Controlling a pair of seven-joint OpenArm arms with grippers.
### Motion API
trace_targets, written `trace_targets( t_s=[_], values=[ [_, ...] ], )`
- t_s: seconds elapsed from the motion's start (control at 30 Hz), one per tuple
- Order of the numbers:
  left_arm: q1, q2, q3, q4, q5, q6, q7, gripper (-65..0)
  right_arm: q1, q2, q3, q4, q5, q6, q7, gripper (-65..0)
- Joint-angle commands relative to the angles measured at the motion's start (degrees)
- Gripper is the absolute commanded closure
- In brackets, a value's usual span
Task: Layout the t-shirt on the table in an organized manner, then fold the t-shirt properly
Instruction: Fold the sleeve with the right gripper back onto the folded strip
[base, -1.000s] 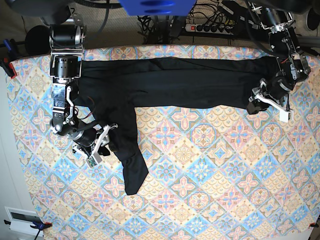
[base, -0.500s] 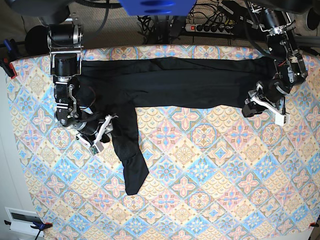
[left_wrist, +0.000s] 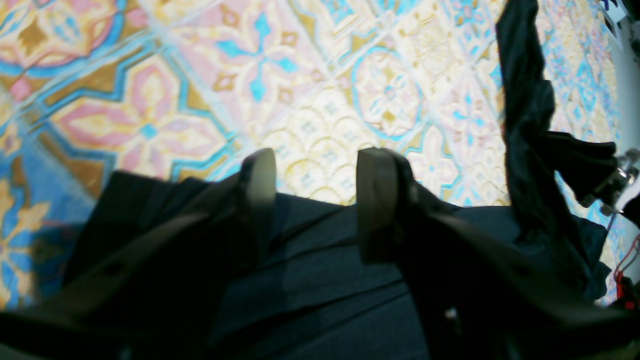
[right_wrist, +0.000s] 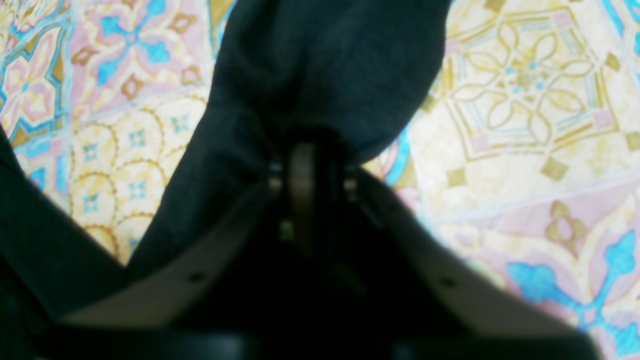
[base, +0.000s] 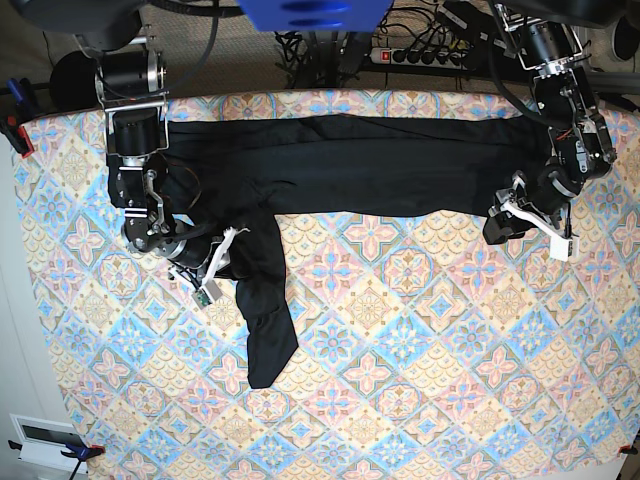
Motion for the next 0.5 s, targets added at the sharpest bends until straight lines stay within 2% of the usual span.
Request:
trace_targets(
  t_s=[0.0,0.17,0.47],
  values=[
    [-0.6,-0.9,-0.3,0.9,-1.0,-0.3,-0.8,-25.5,0.5,0.3,0.1,0.8,-0.8,0.7,-1.9,-1.2],
    [-0.6,-0.9,-0.4,0.9,-1.0,-0.3,-0.8,-25.5,0.1,0.3,0.1,12.3,-0.8,0.8,-2.9,-1.4],
    [-0.6,-0.9,-0.5,0.9,-1.0,-0.3,-0.8,-25.5,-8.3,0.2,-0.5,34.6,-0.7,0.8,-10.3,-0.1]
  ],
)
